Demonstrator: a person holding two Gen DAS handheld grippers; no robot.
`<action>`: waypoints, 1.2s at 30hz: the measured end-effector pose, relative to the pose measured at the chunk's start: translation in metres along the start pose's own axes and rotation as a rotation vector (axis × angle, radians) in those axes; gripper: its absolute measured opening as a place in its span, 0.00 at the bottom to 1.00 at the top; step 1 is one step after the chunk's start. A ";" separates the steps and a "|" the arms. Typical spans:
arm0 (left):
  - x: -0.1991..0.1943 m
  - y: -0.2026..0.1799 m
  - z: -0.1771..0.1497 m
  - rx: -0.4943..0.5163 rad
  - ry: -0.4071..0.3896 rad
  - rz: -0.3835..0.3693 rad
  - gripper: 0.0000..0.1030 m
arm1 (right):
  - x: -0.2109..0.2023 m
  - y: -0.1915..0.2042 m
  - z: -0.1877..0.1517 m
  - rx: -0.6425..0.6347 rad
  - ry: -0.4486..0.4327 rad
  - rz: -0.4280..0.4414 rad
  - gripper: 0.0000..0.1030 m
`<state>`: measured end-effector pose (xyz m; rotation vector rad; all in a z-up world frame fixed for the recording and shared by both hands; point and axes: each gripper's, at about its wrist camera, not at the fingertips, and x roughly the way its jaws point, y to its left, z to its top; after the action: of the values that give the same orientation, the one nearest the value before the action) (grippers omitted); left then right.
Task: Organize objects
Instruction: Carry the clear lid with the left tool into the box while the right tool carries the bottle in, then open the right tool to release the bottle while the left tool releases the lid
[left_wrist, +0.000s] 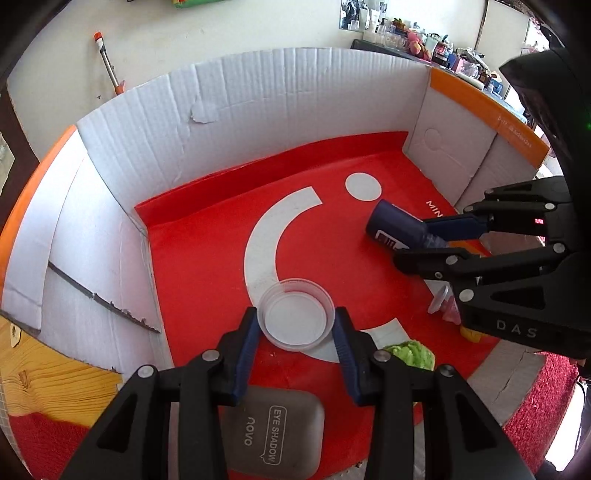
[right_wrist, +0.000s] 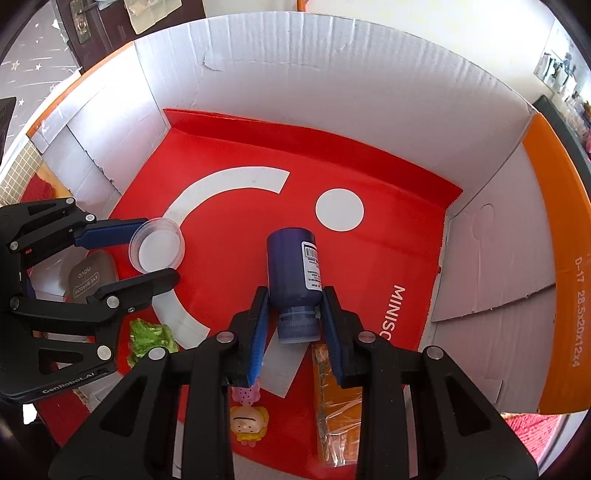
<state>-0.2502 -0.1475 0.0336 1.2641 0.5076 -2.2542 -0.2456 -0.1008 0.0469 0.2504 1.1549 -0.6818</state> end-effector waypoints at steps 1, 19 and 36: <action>0.000 0.000 0.000 -0.001 0.000 0.001 0.41 | 0.000 0.000 0.000 -0.001 0.002 -0.002 0.26; 0.001 0.002 -0.001 -0.005 0.001 0.004 0.43 | -0.007 0.010 0.000 -0.012 0.022 -0.015 0.46; -0.003 0.003 -0.002 -0.025 -0.004 0.003 0.44 | -0.018 0.027 0.002 -0.036 -0.004 -0.022 0.61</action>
<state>-0.2458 -0.1477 0.0345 1.2471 0.5307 -2.2399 -0.2319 -0.0740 0.0598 0.2055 1.1662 -0.6802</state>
